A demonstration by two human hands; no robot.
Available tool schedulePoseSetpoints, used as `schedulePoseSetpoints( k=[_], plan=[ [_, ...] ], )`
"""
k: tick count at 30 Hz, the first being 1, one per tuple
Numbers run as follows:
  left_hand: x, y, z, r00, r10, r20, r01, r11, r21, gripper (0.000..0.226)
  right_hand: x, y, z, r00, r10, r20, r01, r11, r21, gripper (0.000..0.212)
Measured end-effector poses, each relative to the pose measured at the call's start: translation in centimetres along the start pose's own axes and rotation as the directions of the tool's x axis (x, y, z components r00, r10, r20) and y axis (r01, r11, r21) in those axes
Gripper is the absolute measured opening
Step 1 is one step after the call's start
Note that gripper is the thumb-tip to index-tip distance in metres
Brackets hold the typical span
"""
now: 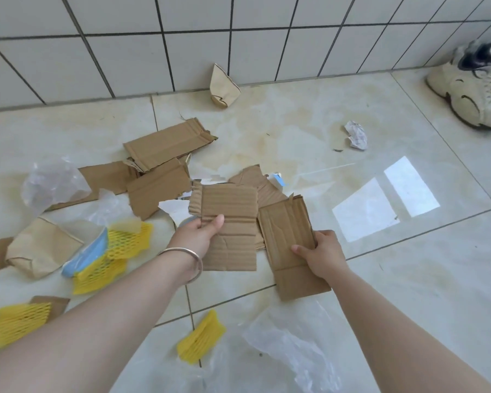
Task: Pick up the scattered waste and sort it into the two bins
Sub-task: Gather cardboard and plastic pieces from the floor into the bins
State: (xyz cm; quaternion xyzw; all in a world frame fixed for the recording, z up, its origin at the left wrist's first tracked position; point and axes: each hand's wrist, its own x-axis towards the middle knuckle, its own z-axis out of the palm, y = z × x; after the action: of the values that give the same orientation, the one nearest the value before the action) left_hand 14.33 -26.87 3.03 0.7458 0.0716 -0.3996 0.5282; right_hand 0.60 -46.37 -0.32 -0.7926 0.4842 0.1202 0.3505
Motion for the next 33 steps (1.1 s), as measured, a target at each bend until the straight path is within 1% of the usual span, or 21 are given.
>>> schedulePoseSetpoints(
  k=[1, 3, 4, 6, 7, 8, 10, 12, 14, 16, 18, 20, 22, 24, 28, 30, 33],
  plan=[
    [0.6, 0.3, 0.9, 0.999, -0.037, -0.002, 0.036, 0.995, -0.092, 0.015, -0.4, 0.2, 0.3, 1.0, -0.009, -0.006, 0.009, 1.0, 0.006, 0.046],
    [1.5, 0.8, 2.9, 0.997, -0.077, -0.006, 0.074, 0.979, -0.187, 0.027, -1.0, 0.6, 1.0, 1.0, -0.003, -0.019, 0.003, 0.999, 0.052, 0.036],
    [2.1, 0.9, 3.9, 0.996, -0.091, -0.004, 0.087, 0.97, -0.225, 0.028, -1.3, 0.8, 1.2, 1.0, 0.009, -0.022, -0.007, 0.996, 0.09, 0.031],
    [2.9, 1.1, 5.9, 0.993, -0.116, -0.02, 0.106, 0.957, -0.27, 0.017, -1.8, 1.1, 1.6, 0.999, 0.032, -0.029, -0.027, 0.987, 0.159, 0.025],
    [3.4, 1.0, 6.6, 0.991, -0.119, -0.052, 0.1, 0.954, -0.284, 0.014, -1.9, 1.3, 1.9, 0.999, 0.042, -0.032, -0.036, 0.982, 0.183, 0.023],
    [3.8, 1.0, 7.3, 0.988, -0.123, -0.088, 0.094, 0.954, -0.285, 0.016, -2.1, 1.4, 2.2, 0.998, 0.05, -0.035, -0.043, 0.98, 0.196, 0.022],
    [5.0, 0.8, 8.3, 0.977, -0.139, -0.164, 0.098, 0.966, -0.239, 0.032, -2.3, 1.4, 2.6, 0.997, 0.067, -0.046, -0.056, 0.977, 0.208, 0.021],
    [5.6, 1.0, 9.3, 0.959, -0.126, -0.252, 0.107, 0.99, -0.09, 0.047, -2.5, 1.5, 2.8, 0.995, 0.085, -0.049, -0.072, 0.971, 0.229, 0.025],
    [6.1, 0.8, 10.0, 0.945, -0.114, -0.307, 0.137, 0.989, 0.055, 0.05, -2.7, 1.5, 3.0, 0.994, 0.104, -0.028, -0.094, 0.967, 0.238, 0.03],
    [6.0, 0.6, 10.2, 0.938, -0.096, -0.334, 0.144, 0.982, 0.122, 0.054, -2.9, 1.4, 3.1, 0.994, 0.11, 0.002, -0.107, 0.966, 0.237, 0.031],
    [5.9, 0.0, 10.0, 0.94, -0.059, -0.336, 0.122, 0.978, 0.169, 0.053, -2.9, 1.5, 2.7, 0.991, 0.119, 0.06, -0.13, 0.957, 0.259, 0.03],
    [5.9, -0.7, 9.4, 0.943, -0.047, -0.328, 0.109, 0.978, 0.176, 0.052, -3.0, 1.9, 1.8, 0.983, 0.131, 0.131, -0.162, 0.951, 0.262, 0.034],
    [5.6, -1.3, 8.6, 0.942, -0.041, -0.332, 0.099, 0.982, 0.161, 0.053, -3.5, 2.7, 0.3, 0.973, 0.153, 0.171, -0.196, 0.943, 0.269, 0.033],
    [5.6, -2.0, 7.8, 0.945, -0.034, -0.327, 0.085, 0.986, 0.141, 0.057, -4.0, 3.6, -1.3, 0.967, 0.178, 0.184, -0.232, 0.912, 0.338, 0.031],
    [4.6, -2.2, 6.5, 0.958, -0.031, -0.285, 0.067, 0.991, 0.119, 0.062, -3.7, 4.2, -4.7, 0.969, 0.198, 0.15, -0.247, 0.834, 0.494, 0.031],
    [4.2, -2.4, 5.9, 0.962, -0.03, -0.272, 0.063, 0.992, 0.114, 0.065, -3.1, 3.4, -6.1, 0.97, 0.178, 0.164, -0.241, 0.776, 0.583, 0.028],
    [3.0, -2.5, 5.2, 0.967, -0.029, -0.255, 0.069, 0.986, 0.149, 0.066, -1.9, 1.1, -7.2, 0.975, 0.114, 0.192, -0.216, 0.694, 0.687, 0.015]
  ],
)
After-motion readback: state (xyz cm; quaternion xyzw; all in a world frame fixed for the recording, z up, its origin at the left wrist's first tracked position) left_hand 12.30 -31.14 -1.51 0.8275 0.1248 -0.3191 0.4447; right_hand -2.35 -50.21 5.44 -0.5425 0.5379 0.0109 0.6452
